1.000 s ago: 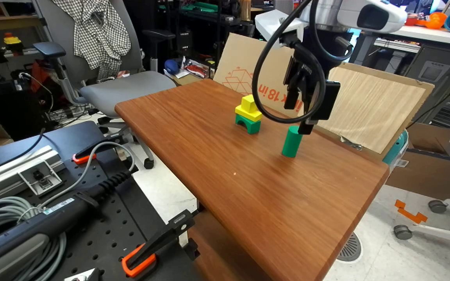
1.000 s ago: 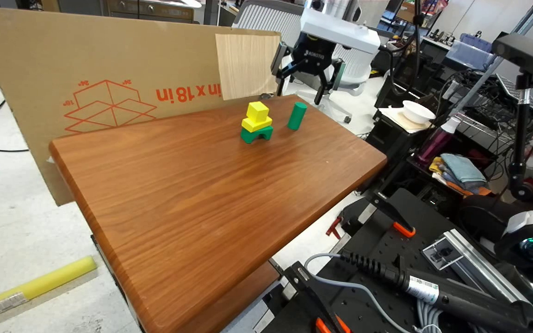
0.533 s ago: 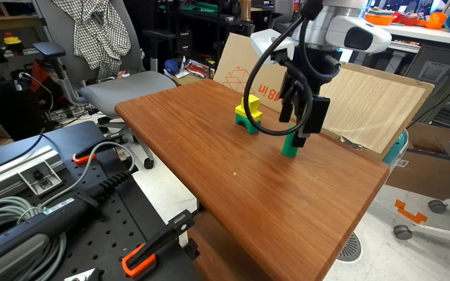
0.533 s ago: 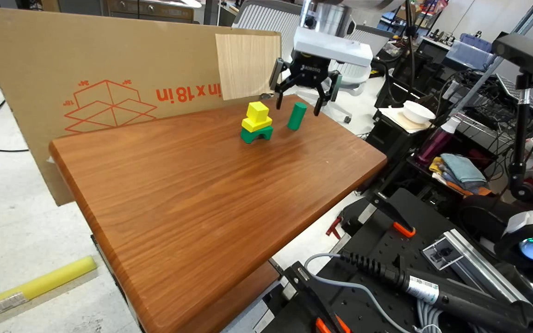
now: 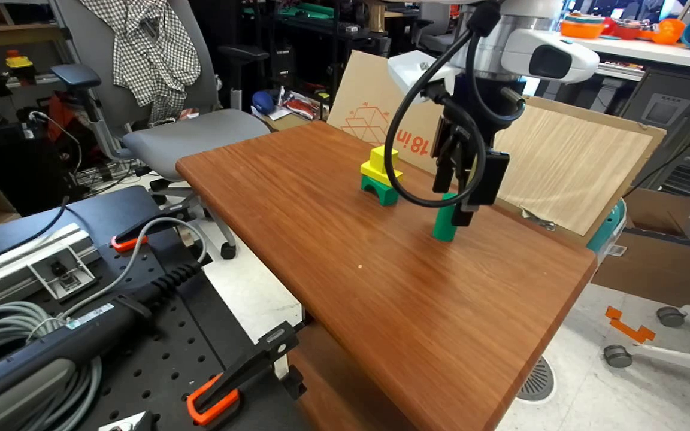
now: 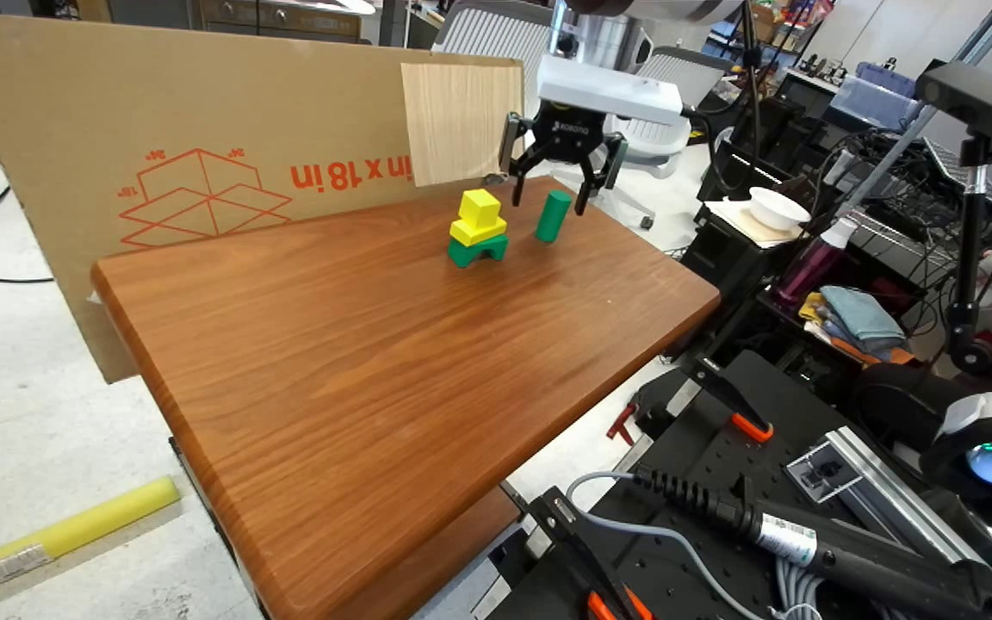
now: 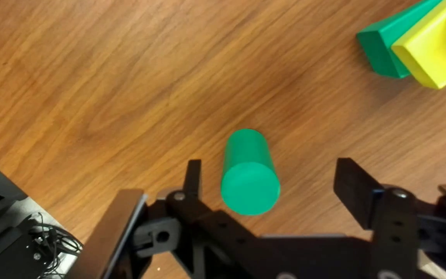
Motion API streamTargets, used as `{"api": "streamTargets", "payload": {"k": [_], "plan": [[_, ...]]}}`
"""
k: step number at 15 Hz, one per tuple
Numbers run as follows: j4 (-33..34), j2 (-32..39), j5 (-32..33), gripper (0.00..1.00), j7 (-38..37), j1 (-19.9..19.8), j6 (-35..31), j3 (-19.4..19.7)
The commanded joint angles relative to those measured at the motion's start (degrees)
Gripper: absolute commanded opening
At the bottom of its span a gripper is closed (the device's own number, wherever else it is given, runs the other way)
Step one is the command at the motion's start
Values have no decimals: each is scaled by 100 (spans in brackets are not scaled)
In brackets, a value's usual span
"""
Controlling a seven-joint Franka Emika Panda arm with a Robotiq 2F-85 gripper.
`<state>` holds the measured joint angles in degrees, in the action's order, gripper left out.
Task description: Move the green cylinder to the left of the table, then put the yellow building block and put them on top of the green cylinder
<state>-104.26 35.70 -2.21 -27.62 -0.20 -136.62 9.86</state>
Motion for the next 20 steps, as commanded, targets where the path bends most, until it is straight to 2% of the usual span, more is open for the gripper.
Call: {"api": "streamTargets", "payload": {"k": [1,7,13,17,20], "plan": [[196,89,166,56,-140,157,49,115],[129,16,206,12,-172,207,63,123],[-784,-881,196,9,28,333,-26,-13],[-1558,-1500,508,9,14,657,-14,-113],[-2031,-1730,722,9,-79,929,-141,-343]]}}
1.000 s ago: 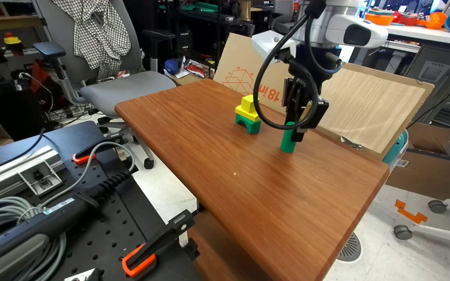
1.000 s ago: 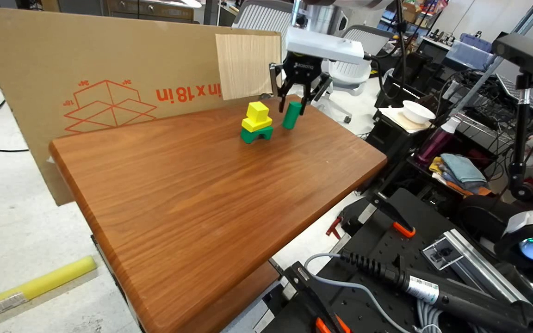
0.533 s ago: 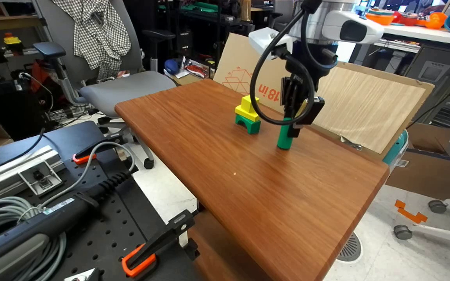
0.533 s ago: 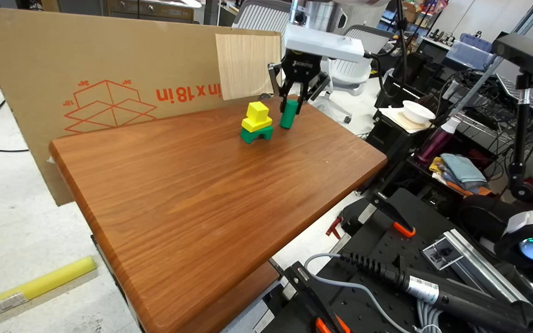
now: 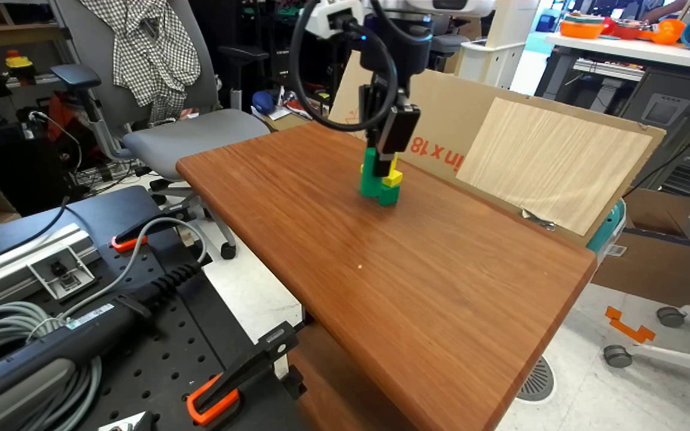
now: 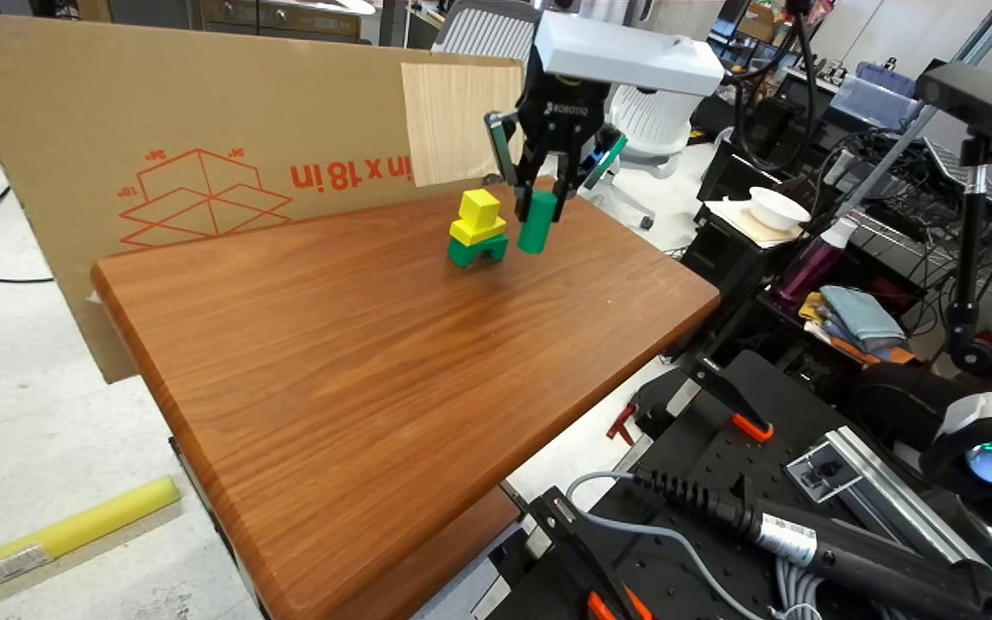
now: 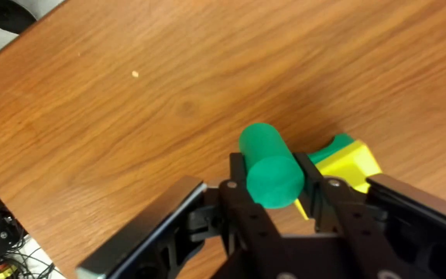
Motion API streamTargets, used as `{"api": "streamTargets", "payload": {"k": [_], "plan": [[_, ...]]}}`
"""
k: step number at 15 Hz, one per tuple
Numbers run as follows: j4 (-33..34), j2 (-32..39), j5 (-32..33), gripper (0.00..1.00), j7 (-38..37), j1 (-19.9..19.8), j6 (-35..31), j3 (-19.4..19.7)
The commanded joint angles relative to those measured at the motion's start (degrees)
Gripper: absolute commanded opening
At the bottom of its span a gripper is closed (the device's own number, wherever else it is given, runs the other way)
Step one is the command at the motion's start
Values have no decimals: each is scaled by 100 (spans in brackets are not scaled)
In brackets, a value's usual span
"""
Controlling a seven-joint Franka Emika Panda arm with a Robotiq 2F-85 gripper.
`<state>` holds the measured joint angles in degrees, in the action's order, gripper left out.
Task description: Move the green cylinder to the left of the table, then put the yellow building block and put them on top of the green cylinder
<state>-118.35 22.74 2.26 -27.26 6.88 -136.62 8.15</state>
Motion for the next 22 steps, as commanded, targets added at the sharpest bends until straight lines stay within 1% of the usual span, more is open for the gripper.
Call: {"api": "streamTargets", "payload": {"k": [1,3,5,6,8,13,14,15,17,20,21,22], "plan": [[-727,-443,249,9,-31,268,-266,-313],[-766,-320,189,9,-91,383,-394,-506],[-725,-152,269,9,-102,509,-577,-609],[-622,-77,181,9,-89,534,-432,-671],[-536,44,167,9,-73,596,-380,-723],[-440,117,110,10,85,575,-255,-810],[-447,97,210,59,93,604,-253,-775],[-460,73,238,62,179,598,-225,-783],[-519,12,289,73,340,594,-258,-787],[-660,-163,344,97,497,588,-330,-786],[-730,-277,310,99,573,540,-406,-799],[-780,-410,143,100,745,426,-412,-857]]}}
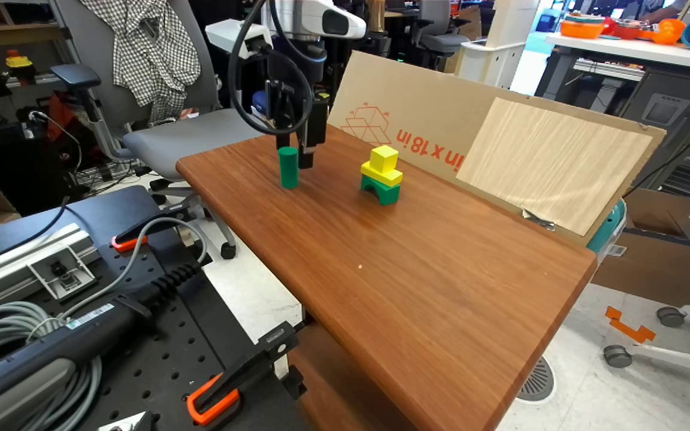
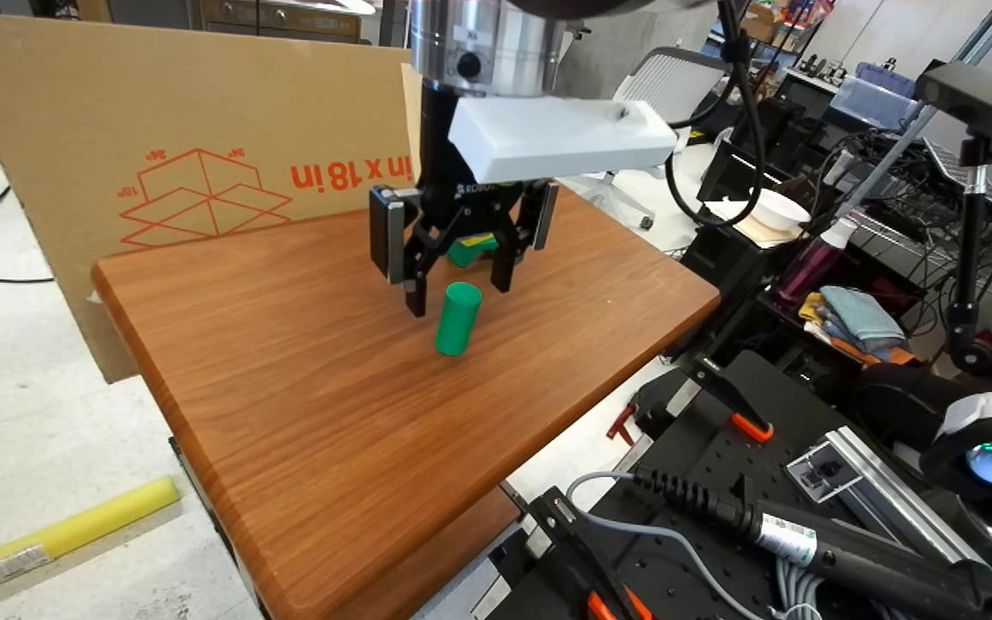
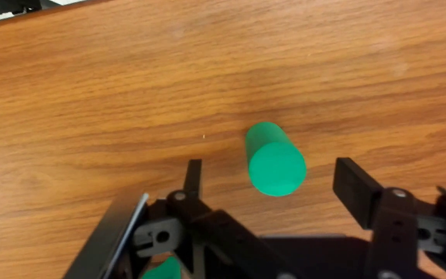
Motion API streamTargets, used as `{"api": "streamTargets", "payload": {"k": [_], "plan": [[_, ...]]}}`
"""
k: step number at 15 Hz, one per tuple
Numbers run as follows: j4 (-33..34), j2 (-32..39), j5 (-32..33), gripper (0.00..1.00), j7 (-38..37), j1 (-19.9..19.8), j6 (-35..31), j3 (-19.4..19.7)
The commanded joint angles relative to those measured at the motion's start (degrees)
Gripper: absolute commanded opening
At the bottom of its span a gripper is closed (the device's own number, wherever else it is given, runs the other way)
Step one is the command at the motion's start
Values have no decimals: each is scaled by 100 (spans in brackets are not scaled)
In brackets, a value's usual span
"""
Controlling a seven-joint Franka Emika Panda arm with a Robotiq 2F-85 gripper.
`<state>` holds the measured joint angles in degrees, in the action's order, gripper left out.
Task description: Move the green cylinder to the left of the table, then put the yellow building block and put them on top of the green cylinder
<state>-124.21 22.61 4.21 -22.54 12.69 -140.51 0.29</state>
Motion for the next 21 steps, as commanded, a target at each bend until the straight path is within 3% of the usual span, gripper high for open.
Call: {"api": "streamTargets", "payload": {"k": [1,7,13,21], "plan": [[-198,-473,-51,100,308,-189,-44,-47],[178,-776,-25,100,437,-569,229,104],[955,-208,62,100,279,-800,375,301],[1891,726,-176,100,607,-866,677,203]]}}
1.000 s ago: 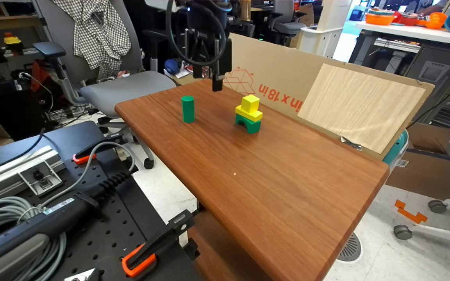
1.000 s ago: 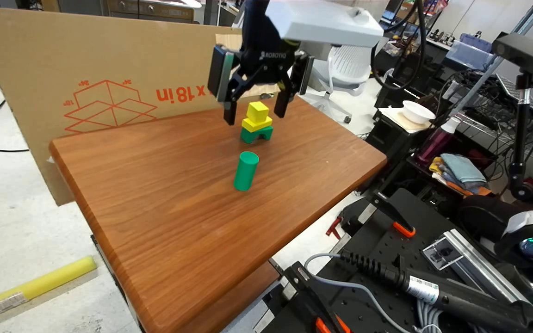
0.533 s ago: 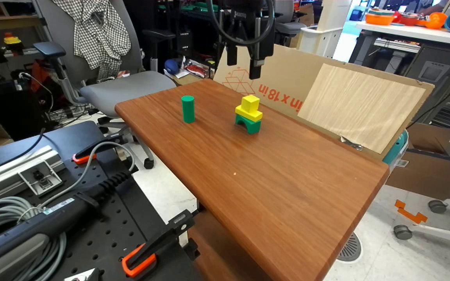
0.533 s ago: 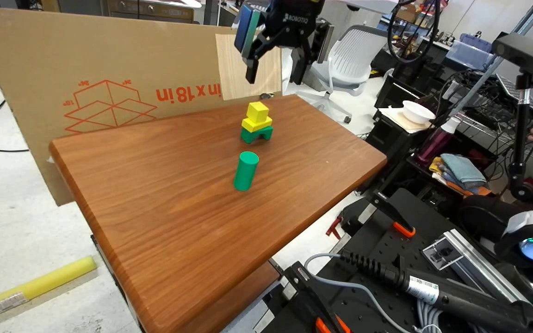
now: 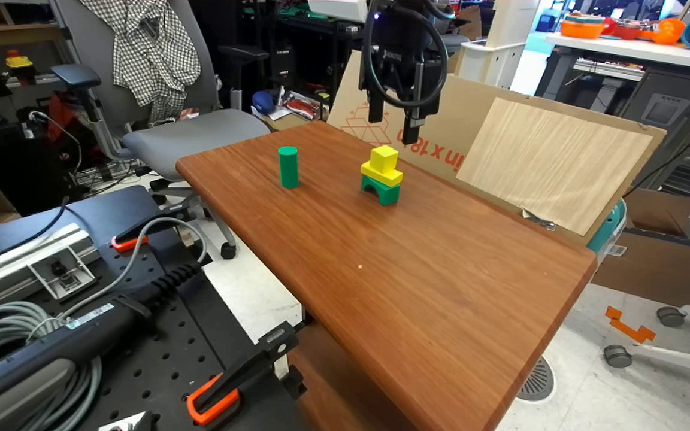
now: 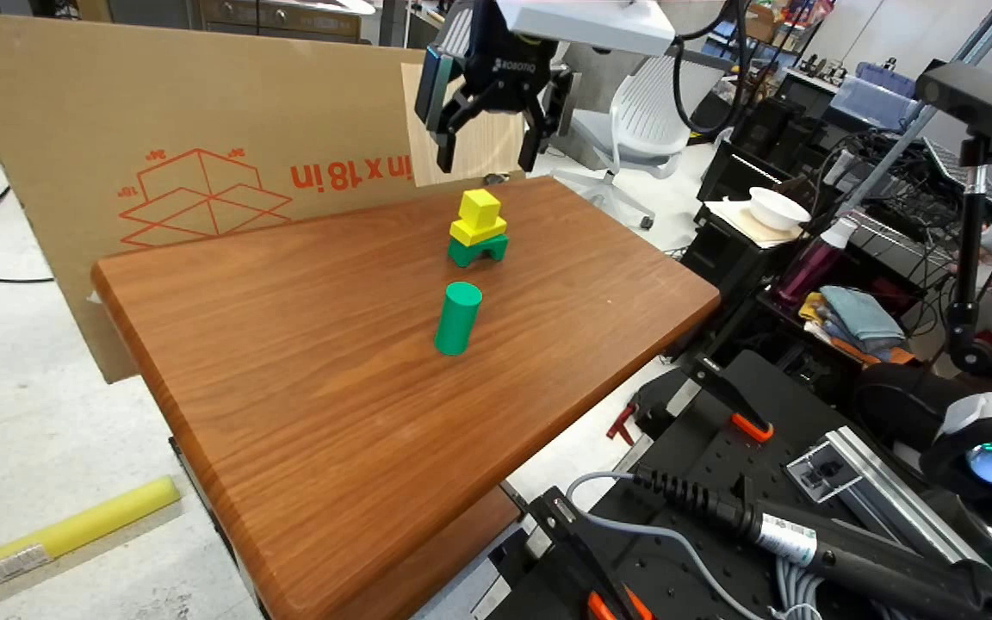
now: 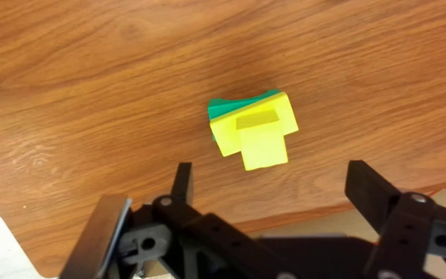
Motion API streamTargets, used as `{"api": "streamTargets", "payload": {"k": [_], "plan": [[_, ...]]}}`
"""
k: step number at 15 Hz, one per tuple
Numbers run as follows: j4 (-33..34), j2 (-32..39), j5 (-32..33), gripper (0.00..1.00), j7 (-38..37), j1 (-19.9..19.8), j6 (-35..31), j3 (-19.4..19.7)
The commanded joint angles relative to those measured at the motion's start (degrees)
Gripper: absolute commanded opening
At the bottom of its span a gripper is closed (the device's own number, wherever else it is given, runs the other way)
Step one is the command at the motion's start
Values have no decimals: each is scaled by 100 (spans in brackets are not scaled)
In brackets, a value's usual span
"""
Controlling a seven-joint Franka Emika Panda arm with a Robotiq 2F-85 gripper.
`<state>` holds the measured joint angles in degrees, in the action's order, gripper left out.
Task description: Move the green cylinder to the left of the table, then put the yellow building block and put them on top of the green cylinder
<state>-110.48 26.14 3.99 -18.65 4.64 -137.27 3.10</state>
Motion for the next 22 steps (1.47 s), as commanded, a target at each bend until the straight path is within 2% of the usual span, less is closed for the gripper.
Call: {"api": "streamTargets", "payload": {"k": [1,8,9,10,12,17,20,22], "plan": [[626,472,-157,100,255,-60,442,-85],[1080,868,-223,100,446,-116,750,-124],[1125,917,-255,94,490,-131,801,-134],[1164,962,-280,72,514,-126,850,-127],[1210,1022,-297,69,538,-113,926,-117],[1283,1124,-267,29,492,-76,999,-74],[1319,1098,-264,9,479,-76,1022,-63],[1294,1067,-247,9,475,-70,995,-54]]}}
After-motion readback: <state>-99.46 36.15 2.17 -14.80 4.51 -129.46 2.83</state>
